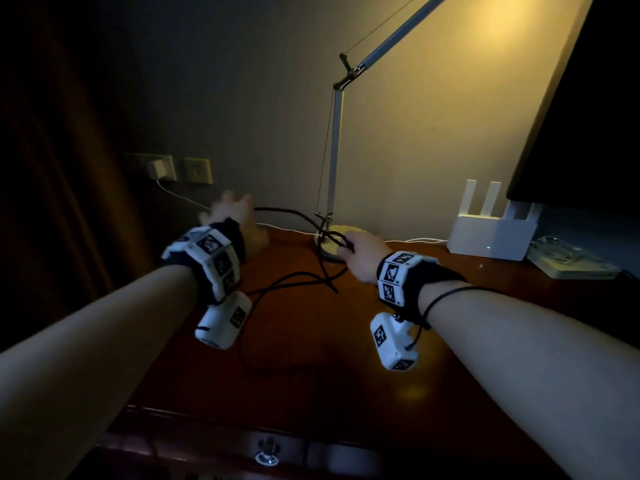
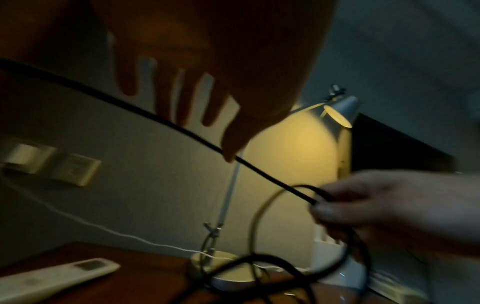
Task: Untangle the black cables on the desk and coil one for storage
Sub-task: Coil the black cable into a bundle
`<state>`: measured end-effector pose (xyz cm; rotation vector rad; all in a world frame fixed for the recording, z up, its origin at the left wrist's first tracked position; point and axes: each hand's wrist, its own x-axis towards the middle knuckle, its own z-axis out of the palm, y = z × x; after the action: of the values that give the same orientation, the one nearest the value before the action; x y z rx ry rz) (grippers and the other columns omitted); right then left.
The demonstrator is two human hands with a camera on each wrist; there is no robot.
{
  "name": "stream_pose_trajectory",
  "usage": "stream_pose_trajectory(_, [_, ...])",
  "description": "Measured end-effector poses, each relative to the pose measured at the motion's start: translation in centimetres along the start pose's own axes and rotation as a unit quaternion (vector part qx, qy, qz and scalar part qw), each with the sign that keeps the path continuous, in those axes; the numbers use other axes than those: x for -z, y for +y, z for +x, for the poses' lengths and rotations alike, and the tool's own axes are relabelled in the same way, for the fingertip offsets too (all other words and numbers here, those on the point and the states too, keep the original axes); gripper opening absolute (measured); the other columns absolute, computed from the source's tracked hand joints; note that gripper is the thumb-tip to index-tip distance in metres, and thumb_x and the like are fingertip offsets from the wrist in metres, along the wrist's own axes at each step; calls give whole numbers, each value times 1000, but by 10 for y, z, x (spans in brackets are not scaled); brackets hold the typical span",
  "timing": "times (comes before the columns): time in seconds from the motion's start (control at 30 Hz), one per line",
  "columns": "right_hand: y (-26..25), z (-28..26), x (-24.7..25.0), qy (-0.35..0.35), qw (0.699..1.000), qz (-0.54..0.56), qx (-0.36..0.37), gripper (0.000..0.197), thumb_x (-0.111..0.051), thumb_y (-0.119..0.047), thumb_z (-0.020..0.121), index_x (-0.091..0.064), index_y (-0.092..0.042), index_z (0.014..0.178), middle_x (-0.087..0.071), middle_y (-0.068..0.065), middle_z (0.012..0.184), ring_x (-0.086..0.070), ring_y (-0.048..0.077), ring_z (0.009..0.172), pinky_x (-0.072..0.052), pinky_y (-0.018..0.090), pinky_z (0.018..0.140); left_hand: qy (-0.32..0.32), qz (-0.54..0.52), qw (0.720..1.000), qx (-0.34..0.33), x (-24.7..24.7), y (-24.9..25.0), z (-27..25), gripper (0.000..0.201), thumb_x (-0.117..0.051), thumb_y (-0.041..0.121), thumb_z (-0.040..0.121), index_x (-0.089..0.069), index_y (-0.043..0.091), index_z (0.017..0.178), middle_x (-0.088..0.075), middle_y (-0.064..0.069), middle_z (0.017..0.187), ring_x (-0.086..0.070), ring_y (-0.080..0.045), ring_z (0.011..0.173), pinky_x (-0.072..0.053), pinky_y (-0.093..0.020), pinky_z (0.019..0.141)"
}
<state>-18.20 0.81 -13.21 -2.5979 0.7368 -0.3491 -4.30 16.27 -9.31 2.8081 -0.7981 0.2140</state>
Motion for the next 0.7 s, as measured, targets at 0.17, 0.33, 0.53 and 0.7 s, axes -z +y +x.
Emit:
stream_pose_trajectory(0.17, [-12,6,-3,-4,998,-29,54,24,-49,-12,95,-59,-11,116,-65,11,105,-62,29,93,-51,33,73,-48,-61,973,-215,-24,47,-6,32,-58,34,92,-55,29,123,-65,-5,114,-61,-25,101,-52,-41,89])
stream_pose_trajectory(0.33, [-5,7,-9,-2,997,0,71,24,-48,-15,97,-61,-14,116,-65,8,105,-62,27,93,-48,29,73,-46,-56,973,-218,-31,41,-2,21,-58,36,93,-59,24,110,-63,-3,99,-55,-17,82,-48,-32,72])
stream_pose_trajectory(0.53, [-8,12,-12,9,996,37,81,23,-49,-16,96,-62,-15,116,-66,9,97,-63,26,80,-47,29,60,-51,-79,971,-218,-34,41,-7,41,-67,30,86,-50,19,121,-63,-6,104,-61,-24,91,-50,-32,72])
stream_pose_trajectory(0.7, [0,22,-9,11,997,57,48,14,-53,-21,97,-65,-16,101,-61,0,79,-51,12,58,-35,23,48,-67,-111,974,-183,-26,35,2,36,-60,13,90,-55,18,125,-61,-10,112,-61,-23,96,-53,-33,82])
